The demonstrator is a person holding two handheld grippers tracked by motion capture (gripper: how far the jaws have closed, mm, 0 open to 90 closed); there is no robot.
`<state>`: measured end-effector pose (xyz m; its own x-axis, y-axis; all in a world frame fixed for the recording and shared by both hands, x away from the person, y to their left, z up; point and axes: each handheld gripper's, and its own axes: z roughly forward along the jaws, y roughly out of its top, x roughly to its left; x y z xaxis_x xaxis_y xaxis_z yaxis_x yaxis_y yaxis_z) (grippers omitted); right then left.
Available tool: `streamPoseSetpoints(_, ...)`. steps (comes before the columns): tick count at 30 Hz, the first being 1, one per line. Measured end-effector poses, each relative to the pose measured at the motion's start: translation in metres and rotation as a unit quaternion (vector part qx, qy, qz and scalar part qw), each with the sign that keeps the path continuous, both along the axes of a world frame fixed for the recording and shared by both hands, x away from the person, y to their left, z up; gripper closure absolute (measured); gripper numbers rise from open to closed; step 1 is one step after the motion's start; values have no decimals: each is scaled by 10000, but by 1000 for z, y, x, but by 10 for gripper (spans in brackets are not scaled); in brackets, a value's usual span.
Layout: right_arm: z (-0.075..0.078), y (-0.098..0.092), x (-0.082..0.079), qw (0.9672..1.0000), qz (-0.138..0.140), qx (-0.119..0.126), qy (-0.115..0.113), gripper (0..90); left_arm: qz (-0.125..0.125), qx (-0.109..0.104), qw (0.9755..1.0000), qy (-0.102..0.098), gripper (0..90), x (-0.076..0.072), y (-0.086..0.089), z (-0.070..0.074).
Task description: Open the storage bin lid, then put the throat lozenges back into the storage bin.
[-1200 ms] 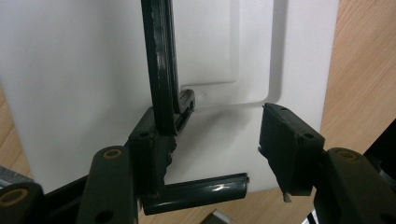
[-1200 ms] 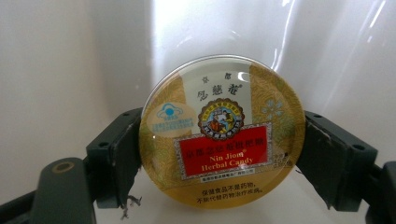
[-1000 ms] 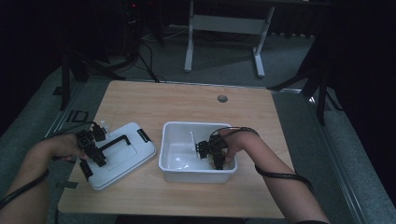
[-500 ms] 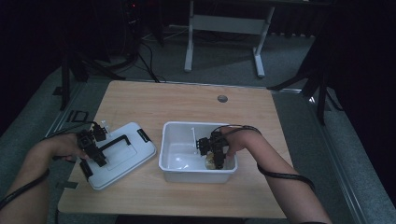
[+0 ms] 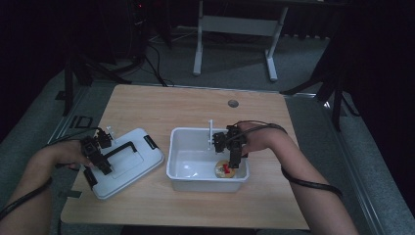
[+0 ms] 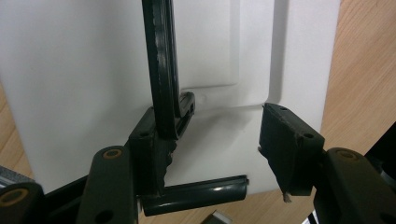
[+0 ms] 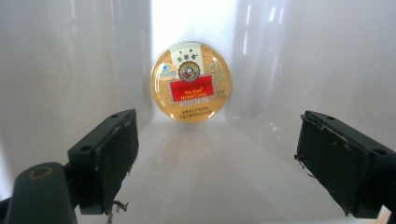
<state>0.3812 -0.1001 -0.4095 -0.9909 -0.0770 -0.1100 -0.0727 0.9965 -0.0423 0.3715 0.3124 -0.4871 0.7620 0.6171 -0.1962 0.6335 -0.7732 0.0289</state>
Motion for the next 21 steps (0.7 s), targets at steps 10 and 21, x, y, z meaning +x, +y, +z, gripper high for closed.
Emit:
streamPoseSetpoints(10,33,-47,3,9984,-389,315,-266,123,0,21,10000,-19,431,0,1,1)
streamPoseSetpoints(21,12,-117,8,9941,-1037,317,-89,133,-32,37,10000,-53,432,-2,1,1)
